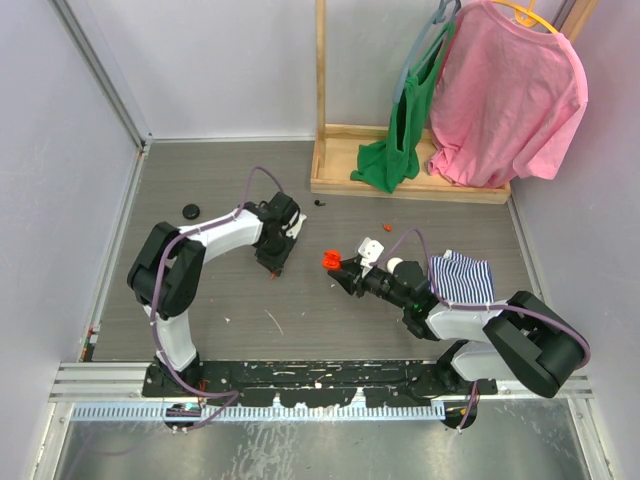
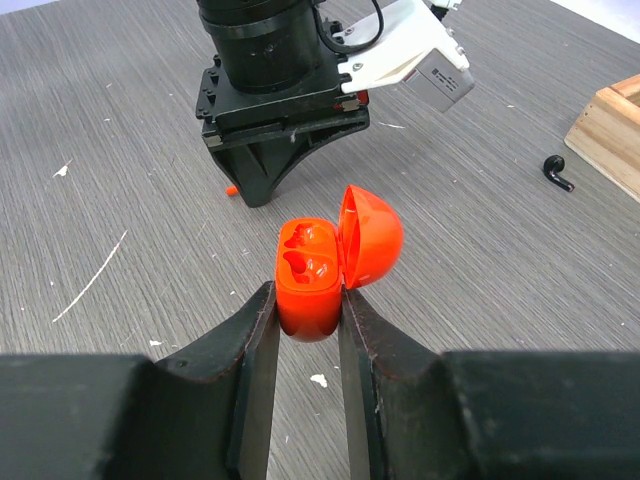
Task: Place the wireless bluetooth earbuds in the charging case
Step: Pick up the earbud from the center of the board.
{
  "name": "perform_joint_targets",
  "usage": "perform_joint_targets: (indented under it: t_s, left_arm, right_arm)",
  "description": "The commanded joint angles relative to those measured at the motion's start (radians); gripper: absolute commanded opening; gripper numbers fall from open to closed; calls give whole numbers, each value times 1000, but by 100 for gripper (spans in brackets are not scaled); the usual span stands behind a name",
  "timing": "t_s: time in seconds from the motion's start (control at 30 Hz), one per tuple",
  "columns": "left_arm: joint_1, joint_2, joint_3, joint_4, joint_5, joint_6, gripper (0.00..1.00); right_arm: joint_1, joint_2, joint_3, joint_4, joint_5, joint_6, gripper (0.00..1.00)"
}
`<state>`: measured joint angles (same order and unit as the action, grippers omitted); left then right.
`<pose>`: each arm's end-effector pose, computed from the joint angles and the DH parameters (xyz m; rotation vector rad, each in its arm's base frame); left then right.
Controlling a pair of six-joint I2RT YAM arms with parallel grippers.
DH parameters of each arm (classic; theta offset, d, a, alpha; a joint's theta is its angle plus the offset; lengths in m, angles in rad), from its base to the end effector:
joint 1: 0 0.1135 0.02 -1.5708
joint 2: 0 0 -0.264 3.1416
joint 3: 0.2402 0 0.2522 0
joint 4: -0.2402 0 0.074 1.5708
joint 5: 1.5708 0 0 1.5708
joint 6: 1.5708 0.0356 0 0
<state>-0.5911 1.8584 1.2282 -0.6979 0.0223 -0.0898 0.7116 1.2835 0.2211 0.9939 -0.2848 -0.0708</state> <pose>0.2939 -0.1982 0.1644 0.7273 2.8244 -0.1494 0.1637 0.1543 0.1745 -0.8441 1.4598 0.7190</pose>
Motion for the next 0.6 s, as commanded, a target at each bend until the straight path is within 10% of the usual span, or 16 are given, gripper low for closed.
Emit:
perform_joint_targets:
  t_s: [0.0,0.57]
  left_arm:
    - [-13,-41,-9,-16,-18,-56,17]
    - [-132,-427,-171,156,-262,-326,12]
  right_arm:
    - [7,-11,38,44,13,-11,1]
    - [12,-19,28,66,16,-12,1]
